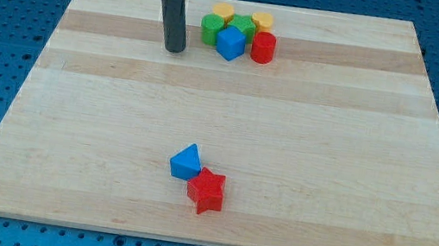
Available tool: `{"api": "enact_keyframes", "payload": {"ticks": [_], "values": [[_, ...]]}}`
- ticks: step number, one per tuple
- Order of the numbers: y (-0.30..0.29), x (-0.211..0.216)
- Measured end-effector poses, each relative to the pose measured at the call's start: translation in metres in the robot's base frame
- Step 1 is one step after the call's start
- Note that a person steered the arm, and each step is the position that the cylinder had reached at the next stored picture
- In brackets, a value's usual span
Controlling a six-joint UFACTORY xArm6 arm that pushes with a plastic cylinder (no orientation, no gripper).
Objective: Place your hand vertically below the red circle
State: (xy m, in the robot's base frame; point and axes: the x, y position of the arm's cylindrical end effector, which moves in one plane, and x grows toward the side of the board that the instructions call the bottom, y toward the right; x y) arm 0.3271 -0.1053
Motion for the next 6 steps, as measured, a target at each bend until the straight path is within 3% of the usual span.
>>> {"api": "enact_keyframes", "payload": {"ticks": [1, 3, 4, 6], "values": [[0.0, 0.0], [0.031, 0.088], [0.031, 0.087], [0.173, 0.077]]}}
